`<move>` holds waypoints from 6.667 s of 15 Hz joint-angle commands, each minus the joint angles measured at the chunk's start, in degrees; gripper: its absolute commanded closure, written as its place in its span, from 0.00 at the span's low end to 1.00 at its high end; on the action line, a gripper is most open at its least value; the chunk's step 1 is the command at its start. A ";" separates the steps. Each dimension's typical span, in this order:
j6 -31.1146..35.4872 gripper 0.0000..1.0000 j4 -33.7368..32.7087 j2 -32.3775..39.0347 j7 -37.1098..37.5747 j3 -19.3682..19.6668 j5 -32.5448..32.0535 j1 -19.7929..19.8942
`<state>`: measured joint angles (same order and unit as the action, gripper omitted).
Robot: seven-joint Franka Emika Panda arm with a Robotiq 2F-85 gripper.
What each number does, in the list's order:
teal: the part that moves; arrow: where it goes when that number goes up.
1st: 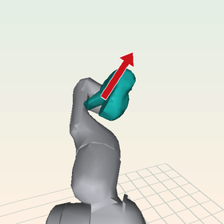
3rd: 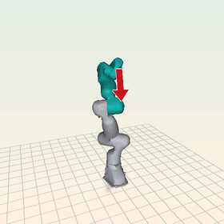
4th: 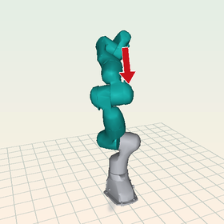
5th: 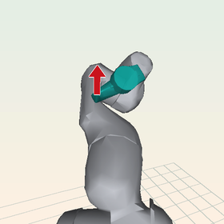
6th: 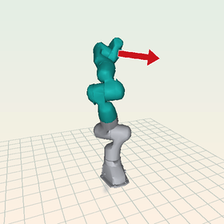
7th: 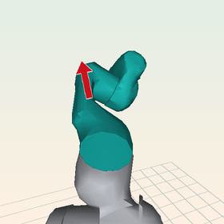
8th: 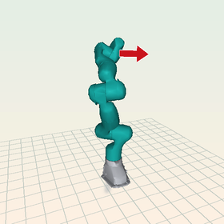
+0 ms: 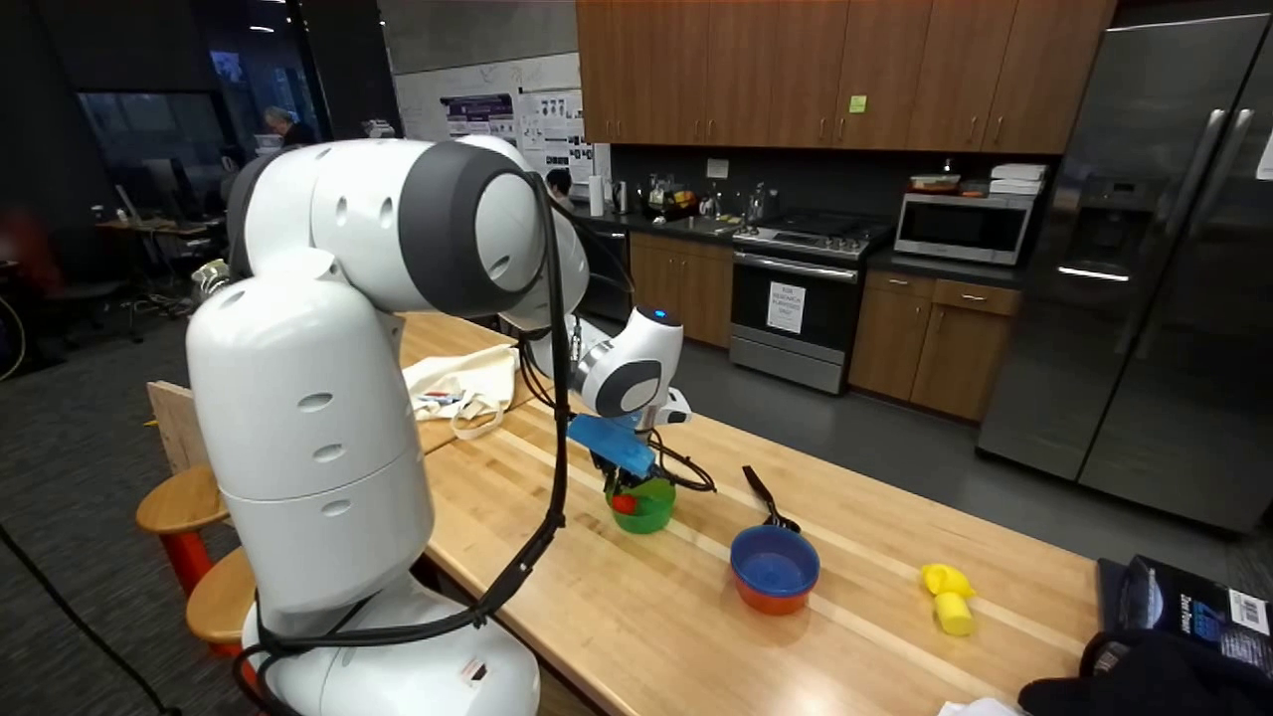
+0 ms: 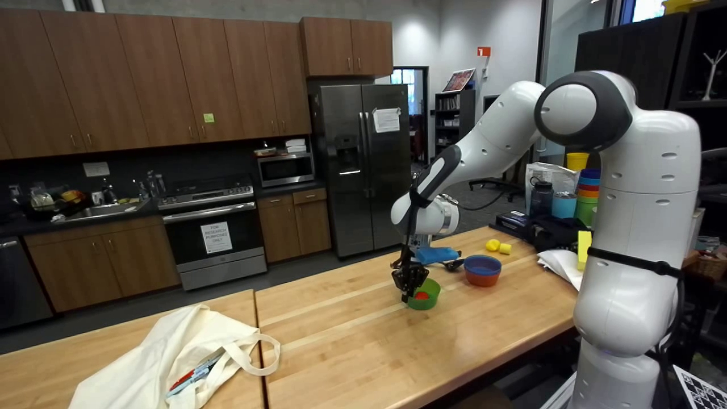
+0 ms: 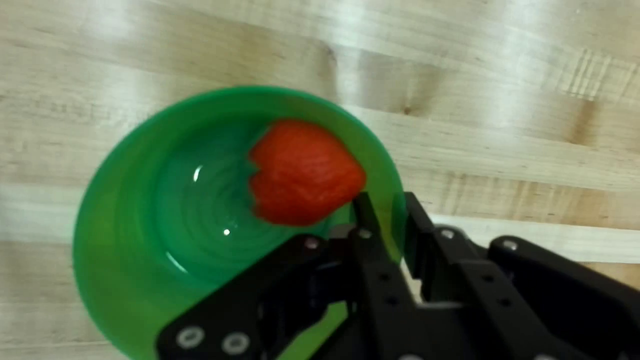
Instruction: Put the strawberry from the green bowl inside the blue bowl.
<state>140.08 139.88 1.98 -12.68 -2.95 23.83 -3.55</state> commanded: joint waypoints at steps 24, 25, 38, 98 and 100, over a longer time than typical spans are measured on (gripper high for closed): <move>-8.70 0.00 -0.62 -7.28 5.35 2.03 -11.17 2.37; -7.97 0.00 -0.41 -7.01 6.46 2.16 -11.97 2.55; -9.49 0.00 3.52 -6.06 14.24 1.30 -17.38 2.29; -3.94 0.73 -0.53 -1.26 19.02 1.86 -18.29 2.46; -5.54 0.62 -0.43 -1.86 19.23 1.65 -19.22 2.31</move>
<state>137.05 140.10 0.71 4.95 -1.13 6.56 -0.95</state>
